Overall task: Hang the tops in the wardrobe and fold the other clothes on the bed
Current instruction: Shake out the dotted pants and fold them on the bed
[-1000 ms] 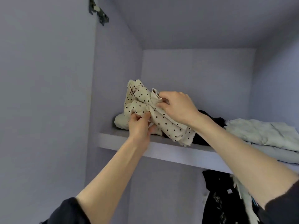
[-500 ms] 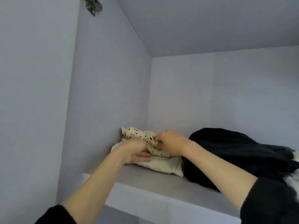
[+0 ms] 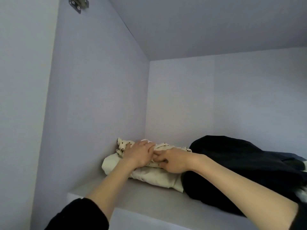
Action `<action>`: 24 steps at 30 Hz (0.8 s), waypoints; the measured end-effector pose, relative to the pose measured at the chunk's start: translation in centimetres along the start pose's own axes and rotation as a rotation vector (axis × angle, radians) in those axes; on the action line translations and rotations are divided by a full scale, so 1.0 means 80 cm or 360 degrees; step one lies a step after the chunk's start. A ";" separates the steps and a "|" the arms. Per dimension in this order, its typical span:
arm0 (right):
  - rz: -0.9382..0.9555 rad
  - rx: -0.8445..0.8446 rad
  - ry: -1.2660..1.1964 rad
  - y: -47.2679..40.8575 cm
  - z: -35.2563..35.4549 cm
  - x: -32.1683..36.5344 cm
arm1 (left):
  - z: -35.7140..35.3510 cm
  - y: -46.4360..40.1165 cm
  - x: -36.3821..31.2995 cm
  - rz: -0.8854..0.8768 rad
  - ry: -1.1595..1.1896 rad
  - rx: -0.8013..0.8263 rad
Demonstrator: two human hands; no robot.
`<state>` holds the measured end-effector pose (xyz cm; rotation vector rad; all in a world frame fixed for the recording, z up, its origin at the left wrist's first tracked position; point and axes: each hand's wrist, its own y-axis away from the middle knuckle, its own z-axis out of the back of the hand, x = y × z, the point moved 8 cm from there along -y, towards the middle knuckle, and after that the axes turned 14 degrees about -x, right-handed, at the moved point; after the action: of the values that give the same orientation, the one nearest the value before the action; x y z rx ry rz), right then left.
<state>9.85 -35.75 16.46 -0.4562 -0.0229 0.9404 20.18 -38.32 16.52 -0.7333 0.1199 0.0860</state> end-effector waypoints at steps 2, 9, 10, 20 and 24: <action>-0.0208 -0.0254 -0.0052 -0.011 0.035 -0.016 | -0.002 0.000 0.007 -0.0014 0.0001 0.0040; -0.0468 -0.0075 -0.0026 -0.043 -0.034 -0.039 | -0.015 0.009 0.021 0.0116 -0.0095 0.0245; -0.0503 0.0007 -0.0042 -0.040 -0.054 -0.042 | -0.020 0.013 0.025 0.0151 -0.0110 0.0258; -0.0586 0.0161 0.0099 -0.030 -0.060 -0.062 | -0.021 0.017 0.030 0.0227 -0.0156 0.0275; -0.0554 0.0115 -0.0009 -0.029 -0.044 -0.056 | -0.014 0.011 0.027 0.0213 -0.0182 0.0415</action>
<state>9.77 -41.70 14.94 -0.3680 -0.0710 0.5985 22.16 -38.29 14.80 -0.4581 0.0691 0.2354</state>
